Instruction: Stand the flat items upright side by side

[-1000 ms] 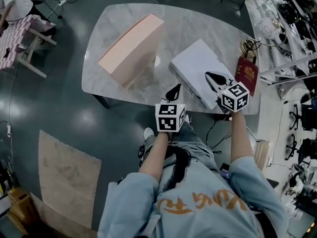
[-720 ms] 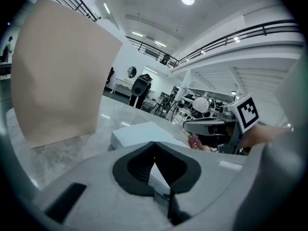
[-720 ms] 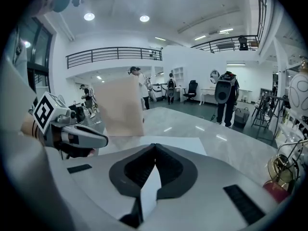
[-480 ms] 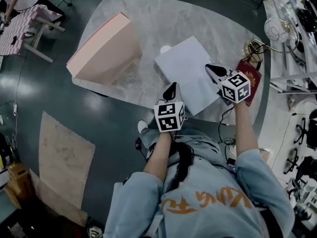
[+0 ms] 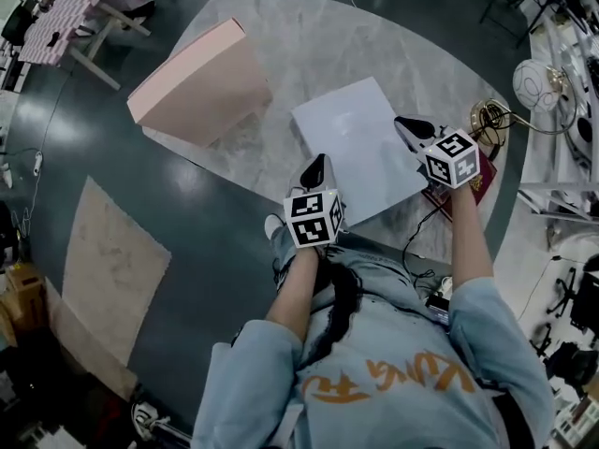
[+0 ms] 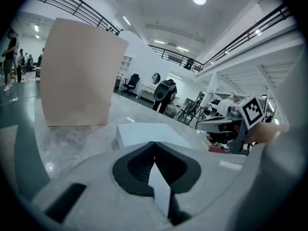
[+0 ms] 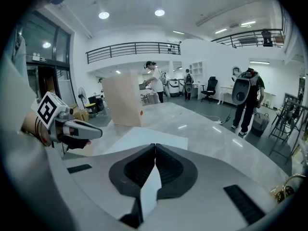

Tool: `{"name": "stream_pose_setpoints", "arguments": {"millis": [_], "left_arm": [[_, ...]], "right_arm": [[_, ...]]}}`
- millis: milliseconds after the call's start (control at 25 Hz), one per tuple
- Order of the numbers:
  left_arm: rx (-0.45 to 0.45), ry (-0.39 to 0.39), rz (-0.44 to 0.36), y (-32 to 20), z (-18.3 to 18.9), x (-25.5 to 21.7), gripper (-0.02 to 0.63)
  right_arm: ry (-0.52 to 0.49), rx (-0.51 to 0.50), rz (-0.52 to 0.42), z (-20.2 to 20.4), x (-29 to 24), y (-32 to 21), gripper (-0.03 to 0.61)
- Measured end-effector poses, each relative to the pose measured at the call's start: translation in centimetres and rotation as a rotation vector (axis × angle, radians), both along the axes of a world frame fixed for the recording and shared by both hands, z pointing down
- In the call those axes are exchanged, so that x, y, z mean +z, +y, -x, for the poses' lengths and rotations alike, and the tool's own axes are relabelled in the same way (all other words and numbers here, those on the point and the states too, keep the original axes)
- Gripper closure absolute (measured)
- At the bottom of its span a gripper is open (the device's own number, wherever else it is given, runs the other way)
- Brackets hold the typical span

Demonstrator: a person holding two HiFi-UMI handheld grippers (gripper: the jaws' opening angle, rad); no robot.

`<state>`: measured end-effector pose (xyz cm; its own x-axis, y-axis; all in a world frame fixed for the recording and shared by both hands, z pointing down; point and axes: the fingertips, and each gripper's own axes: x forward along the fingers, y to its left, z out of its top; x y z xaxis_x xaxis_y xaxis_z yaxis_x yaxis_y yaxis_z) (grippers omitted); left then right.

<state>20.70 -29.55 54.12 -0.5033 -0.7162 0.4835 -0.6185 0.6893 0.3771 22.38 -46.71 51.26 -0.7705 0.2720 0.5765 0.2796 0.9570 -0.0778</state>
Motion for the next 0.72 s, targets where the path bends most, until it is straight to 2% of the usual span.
{"name": "stream_pose_setpoints", "arguments": {"millis": [240,400,720], "left_arm": [[-0.057,0.021,0.006,1.3,1.5,0.4,0.600],[-0.060,0.036,0.014,1.1,2.2,1.1,0.600],[-0.064,0.150,-0.012,1.0,4.1,3.6,0.396]], "right_arm": [[0.029,-0.055,-0.009,2.4,0.7,0.0,0.553],[0.078,-0.079,0.004,3.2,2.1,0.0,0.470],[0.164,-0.055,0.058,5.4,5.3,-1.2,0.294]]}}
